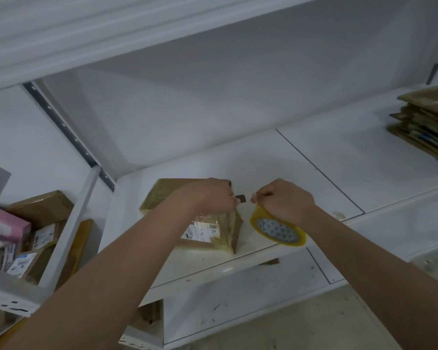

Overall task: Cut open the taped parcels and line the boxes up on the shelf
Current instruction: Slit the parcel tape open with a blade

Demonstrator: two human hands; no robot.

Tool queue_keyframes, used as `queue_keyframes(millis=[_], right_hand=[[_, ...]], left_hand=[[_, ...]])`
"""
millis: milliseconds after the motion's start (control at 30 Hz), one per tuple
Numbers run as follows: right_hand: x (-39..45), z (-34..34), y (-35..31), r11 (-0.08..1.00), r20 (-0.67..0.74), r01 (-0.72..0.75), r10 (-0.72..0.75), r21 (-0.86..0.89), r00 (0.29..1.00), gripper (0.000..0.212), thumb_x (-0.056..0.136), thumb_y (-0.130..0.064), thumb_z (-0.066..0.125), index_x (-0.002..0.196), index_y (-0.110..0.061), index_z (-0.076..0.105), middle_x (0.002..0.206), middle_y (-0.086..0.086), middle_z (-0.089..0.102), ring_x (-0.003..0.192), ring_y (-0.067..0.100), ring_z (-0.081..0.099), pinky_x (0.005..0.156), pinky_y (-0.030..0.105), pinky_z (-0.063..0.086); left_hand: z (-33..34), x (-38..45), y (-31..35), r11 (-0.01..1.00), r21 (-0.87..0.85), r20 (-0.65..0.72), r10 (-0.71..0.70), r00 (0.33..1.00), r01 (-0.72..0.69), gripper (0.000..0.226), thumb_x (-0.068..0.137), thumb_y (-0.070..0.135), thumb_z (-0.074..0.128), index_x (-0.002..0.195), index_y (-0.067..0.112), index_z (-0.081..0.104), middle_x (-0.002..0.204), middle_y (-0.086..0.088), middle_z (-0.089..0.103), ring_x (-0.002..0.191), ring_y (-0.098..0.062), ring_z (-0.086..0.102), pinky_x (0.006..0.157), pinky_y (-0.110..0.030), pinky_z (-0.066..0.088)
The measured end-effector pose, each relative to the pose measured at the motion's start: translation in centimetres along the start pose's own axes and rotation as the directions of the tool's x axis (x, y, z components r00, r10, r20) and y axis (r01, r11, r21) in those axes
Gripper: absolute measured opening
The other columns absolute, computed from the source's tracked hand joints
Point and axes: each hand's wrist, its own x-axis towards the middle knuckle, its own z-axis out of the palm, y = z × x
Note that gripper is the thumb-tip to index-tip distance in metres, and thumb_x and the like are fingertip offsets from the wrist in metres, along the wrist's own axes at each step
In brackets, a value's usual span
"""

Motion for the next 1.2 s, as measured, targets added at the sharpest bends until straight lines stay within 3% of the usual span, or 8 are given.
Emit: queue_keyframes(millis=[133, 267, 400, 500, 767, 933, 1067, 1200], right_hand=[[-0.4, -0.2, -0.5, 0.996, -0.064, 0.037, -0.042, -0.079, 0.997, 0.027, 0.096, -0.049, 0.049, 0.105, -0.041, 0.073, 0.110, -0.012, 0.070, 0.097, 0.017, 0.064, 0.064, 0.025, 0.035], [-0.4, -0.7, -0.6, 0.997, -0.077, 0.033, -0.037, -0.065, 0.996, 0.029, 0.097, -0.048, 0.048, 0.107, -0.038, 0.073, 0.105, -0.010, 0.070, 0.097, 0.018, 0.065, 0.062, 0.024, 0.034], [-0.4, -0.9, 0.2, 0.999, -0.020, -0.033, 0.032, -0.015, 0.999, 0.029, 0.096, -0.047, 0.051, 0.095, -0.034, 0.077, 0.087, -0.010, 0.067, 0.082, 0.015, 0.062, 0.059, 0.022, 0.035], [-0.3, -0.4, 0.6, 0.997, 0.007, -0.074, 0.074, 0.037, 0.997, 0.026, 0.094, -0.047, 0.054, 0.094, -0.034, 0.077, 0.092, -0.009, 0.067, 0.077, 0.013, 0.056, 0.062, 0.025, 0.036], [0.0, -0.1, 1.5, 0.979, 0.028, -0.202, 0.202, -0.020, 0.979, 0.027, 0.094, -0.046, 0.055, 0.106, -0.032, 0.075, 0.110, -0.001, 0.070, 0.100, 0.023, 0.064, 0.078, 0.030, 0.042], [0.0, -0.3, 1.0, 0.983, 0.003, -0.178, 0.178, 0.041, 0.984, 0.025, 0.093, -0.045, 0.056, 0.098, -0.032, 0.076, 0.108, -0.001, 0.071, 0.088, 0.021, 0.062, 0.071, 0.029, 0.042], [0.3, -1.0, -0.3, 0.993, -0.034, -0.096, 0.099, 0.072, 0.995, 0.020, 0.093, -0.045, 0.055, 0.094, -0.042, 0.075, 0.111, -0.013, 0.069, 0.098, 0.018, 0.064, 0.072, 0.027, 0.038], [0.8, -1.3, -2.0, 0.996, -0.010, -0.008, 0.009, 0.086, 1.000, 0.029, 0.089, -0.054, 0.059, 0.076, -0.033, 0.075, 0.084, -0.009, 0.071, 0.077, 0.011, 0.063, 0.064, 0.025, 0.043]], left_hand=[[-0.1, 0.7, 0.5, 0.997, 0.060, 0.052, -0.049, 0.997, 0.046, 0.039, 0.102, 0.036, 0.037, 0.075, 0.013, 0.052, 0.078, -0.004, 0.057, 0.064, -0.019, 0.056, 0.058, -0.030, 0.048], [0.1, 1.1, 1.1, 0.991, 0.122, -0.014, -0.053, 0.999, 0.054, 0.039, 0.103, 0.033, 0.037, 0.067, 0.017, 0.041, 0.073, 0.002, 0.047, 0.063, -0.011, 0.045, 0.054, -0.026, 0.035], [-0.8, 0.2, -0.7, 0.985, -0.174, 0.016, 0.001, 1.000, 0.001, 0.029, 0.104, 0.031, 0.038, 0.082, 0.015, 0.048, 0.076, -0.001, 0.055, 0.064, -0.016, 0.052, 0.063, -0.030, 0.045], [-0.2, -0.2, -1.8, 0.936, -0.349, -0.134, -0.094, 0.987, 0.042, 0.036, 0.105, 0.037, 0.034, 0.084, 0.011, 0.049, 0.074, -0.003, 0.057, 0.061, -0.016, 0.056, 0.059, -0.029, 0.046], [3.9, 1.3, 0.5, 0.949, -0.158, -0.437, -0.314, 0.843, 0.272, 0.054, 0.090, 0.045, 0.059, 0.121, 0.011, 0.032, 0.097, -0.006, 0.059, 0.088, -0.032, 0.065, 0.062, -0.035, 0.044], [3.5, 1.0, 0.0, 0.982, -0.066, -0.404, -0.190, 0.895, 0.178, 0.039, 0.091, 0.028, 0.059, 0.124, 0.014, 0.043, 0.096, -0.002, 0.054, 0.096, -0.028, 0.062, 0.065, -0.034, 0.045], [3.4, -1.0, -3.3, 0.986, -0.098, -0.341, 0.096, 0.935, -0.137, 0.065, 0.091, 0.027, 0.061, 0.149, 0.027, 0.033, 0.139, 0.000, 0.053, 0.121, -0.023, 0.054, 0.095, -0.037, 0.048], [3.4, -2.8, -7.6, 0.967, -0.070, -0.290, 0.216, 0.932, -0.246, 0.072, 0.088, 0.016, 0.064, 0.149, 0.036, 0.032, 0.133, 0.003, 0.058, 0.111, -0.020, 0.057, 0.087, -0.030, 0.047]])
